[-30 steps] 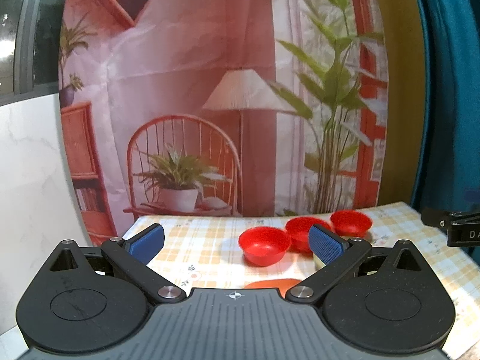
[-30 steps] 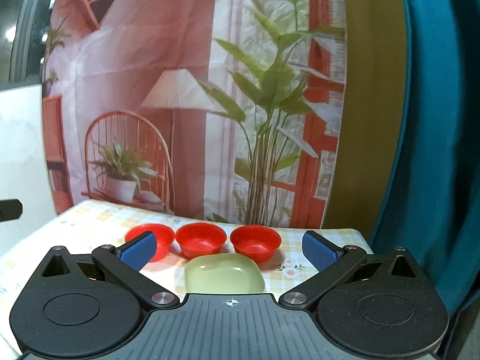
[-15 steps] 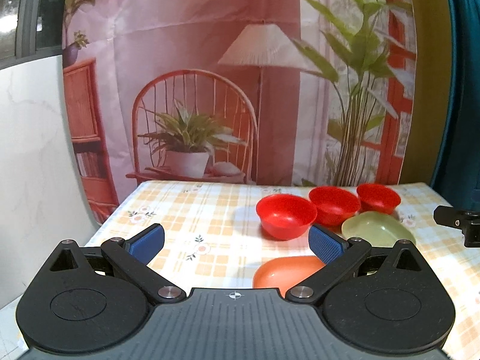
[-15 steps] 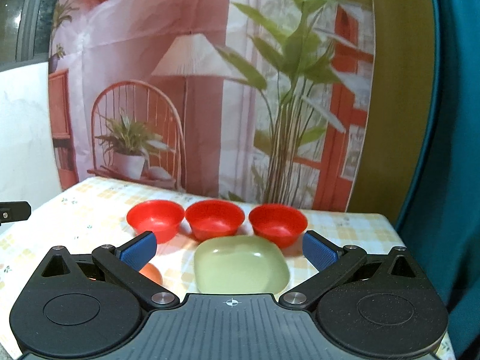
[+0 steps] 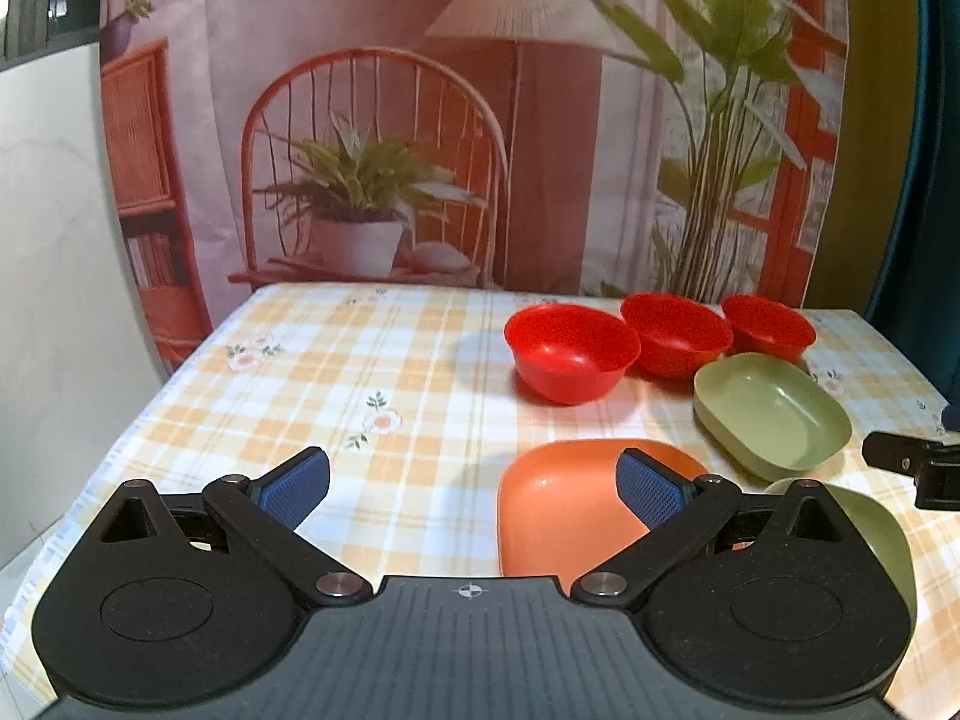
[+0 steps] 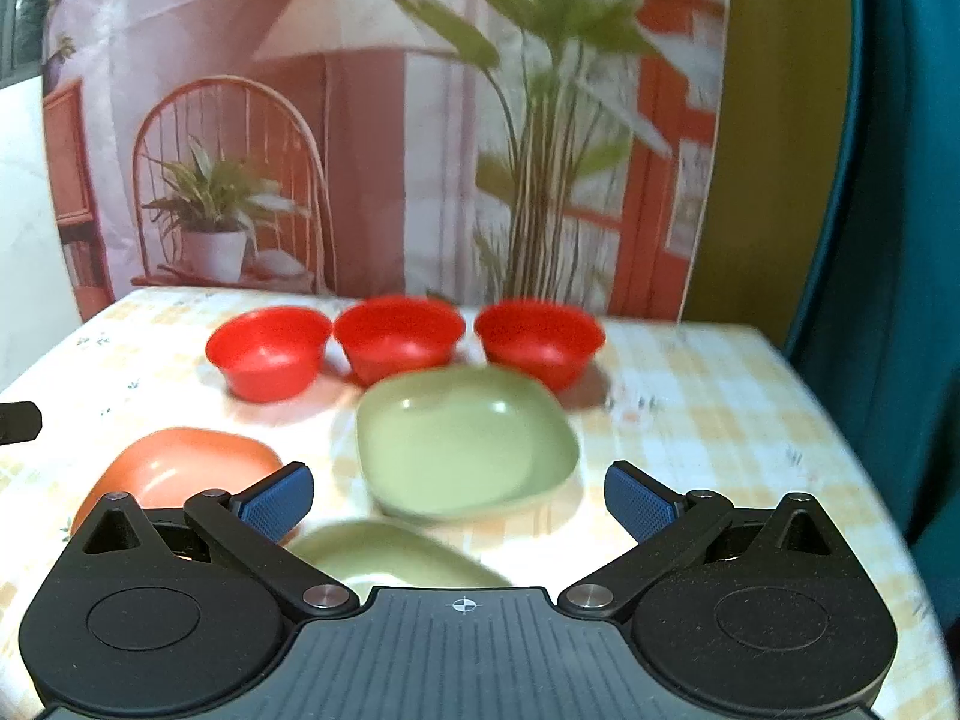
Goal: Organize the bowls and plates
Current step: 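Move both grippers forward toward the rim of the orange plate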
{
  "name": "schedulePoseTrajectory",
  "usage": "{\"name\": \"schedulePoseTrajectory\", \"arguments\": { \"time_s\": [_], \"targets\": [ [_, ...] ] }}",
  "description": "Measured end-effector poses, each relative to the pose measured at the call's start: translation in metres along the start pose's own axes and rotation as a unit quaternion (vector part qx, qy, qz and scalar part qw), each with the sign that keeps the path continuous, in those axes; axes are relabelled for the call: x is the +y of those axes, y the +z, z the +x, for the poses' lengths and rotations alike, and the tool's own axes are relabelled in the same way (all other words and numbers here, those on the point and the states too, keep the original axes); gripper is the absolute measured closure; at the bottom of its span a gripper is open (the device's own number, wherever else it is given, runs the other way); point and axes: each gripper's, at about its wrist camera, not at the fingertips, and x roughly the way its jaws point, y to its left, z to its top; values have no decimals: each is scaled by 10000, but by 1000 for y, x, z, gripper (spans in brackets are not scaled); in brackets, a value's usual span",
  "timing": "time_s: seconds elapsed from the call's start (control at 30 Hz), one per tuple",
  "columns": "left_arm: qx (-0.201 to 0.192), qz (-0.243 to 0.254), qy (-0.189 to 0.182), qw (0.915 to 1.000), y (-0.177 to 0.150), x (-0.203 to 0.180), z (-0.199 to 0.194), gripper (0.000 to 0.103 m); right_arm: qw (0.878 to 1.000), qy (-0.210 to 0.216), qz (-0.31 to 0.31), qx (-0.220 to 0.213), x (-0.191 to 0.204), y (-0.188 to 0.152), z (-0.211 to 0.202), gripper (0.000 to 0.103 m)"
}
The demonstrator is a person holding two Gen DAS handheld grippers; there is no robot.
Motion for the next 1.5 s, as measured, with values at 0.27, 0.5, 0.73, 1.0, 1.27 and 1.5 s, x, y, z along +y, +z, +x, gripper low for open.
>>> {"name": "schedulePoseTrajectory", "arguments": {
  "time_s": [0.27,0.5,0.73,1.0,1.27,1.5],
  "targets": [
    [322,-231,-193,9990,-6,2,16,2,9997,178,67,139,-5,-3,10,0],
    [526,-341,-133,9979,-13,1,25,10,9976,551,142,394,1,-8,15,1],
    [588,-305,-278,9974,-14,-1,23,12,9964,620,128,567,4,-11,20,3],
    [752,-255,-443,9959,-19,-6,27,17,9935,870,227,698,2,-17,24,0],
    [850,-305,-582,9942,-21,-1,30,33,9937,740,211,813,3,-17,29,1],
    [995,-464,-794,9908,-25,6,37,61,9934,598,80,979,7,-15,36,31]
  ]
}}
